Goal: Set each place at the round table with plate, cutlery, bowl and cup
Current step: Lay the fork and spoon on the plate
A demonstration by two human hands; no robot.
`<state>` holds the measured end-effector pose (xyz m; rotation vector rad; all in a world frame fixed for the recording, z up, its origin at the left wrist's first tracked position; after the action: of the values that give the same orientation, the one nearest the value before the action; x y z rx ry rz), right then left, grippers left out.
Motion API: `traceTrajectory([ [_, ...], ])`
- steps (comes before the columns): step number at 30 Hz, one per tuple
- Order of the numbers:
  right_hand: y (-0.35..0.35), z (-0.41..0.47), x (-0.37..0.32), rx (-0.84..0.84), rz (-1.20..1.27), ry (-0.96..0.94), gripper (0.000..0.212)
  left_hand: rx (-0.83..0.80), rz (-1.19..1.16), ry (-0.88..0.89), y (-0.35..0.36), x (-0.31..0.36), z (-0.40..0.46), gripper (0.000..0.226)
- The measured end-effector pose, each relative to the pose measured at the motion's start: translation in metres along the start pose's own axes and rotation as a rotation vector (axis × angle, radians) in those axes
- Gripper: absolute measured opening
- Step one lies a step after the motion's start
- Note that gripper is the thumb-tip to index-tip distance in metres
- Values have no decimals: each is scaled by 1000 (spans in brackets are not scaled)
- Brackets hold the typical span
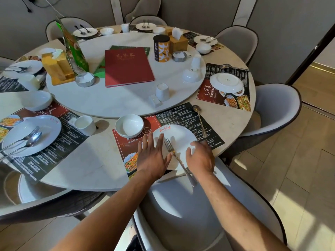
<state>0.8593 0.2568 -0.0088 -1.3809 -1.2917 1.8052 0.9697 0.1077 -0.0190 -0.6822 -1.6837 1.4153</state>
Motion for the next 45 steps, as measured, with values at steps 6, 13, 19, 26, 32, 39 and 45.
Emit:
traceTrajectory([
  [6,-6,77,3,-8,6,38,32,68,-40,4,-6,9,31,74],
  [13,21,137,11,-170,-90,148,44,43,-79,23,1,11,52,76],
  [19,18,146,15,-63,-246,41,33,23,-74,16,13,1,49,76],
  [26,3,124,46,40,-52,123,29,23,-76,16,9,0,34,72],
  [32,-18,57,53,173,273,141,26,-24,-43,2,10,-7,11,74],
  [39,13,-16,33,40,355,12,25,-25,-23,-33,4,-6,-22,75],
  [45,10,-34,24,56,294,9,27,-43,-24,-42,5,-1,-38,77],
])
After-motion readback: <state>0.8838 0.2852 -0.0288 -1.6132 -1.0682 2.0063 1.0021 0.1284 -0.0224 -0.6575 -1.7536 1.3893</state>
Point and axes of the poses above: each hand's wrist, its own z-axis towards the middle knuckle, its own y-axis out of the palm, x = y × z, the point moved 8 cm from there along z, towards the middle knuckle, and after that the axes turned 5 degrees about -z, right-handed, at the moved point
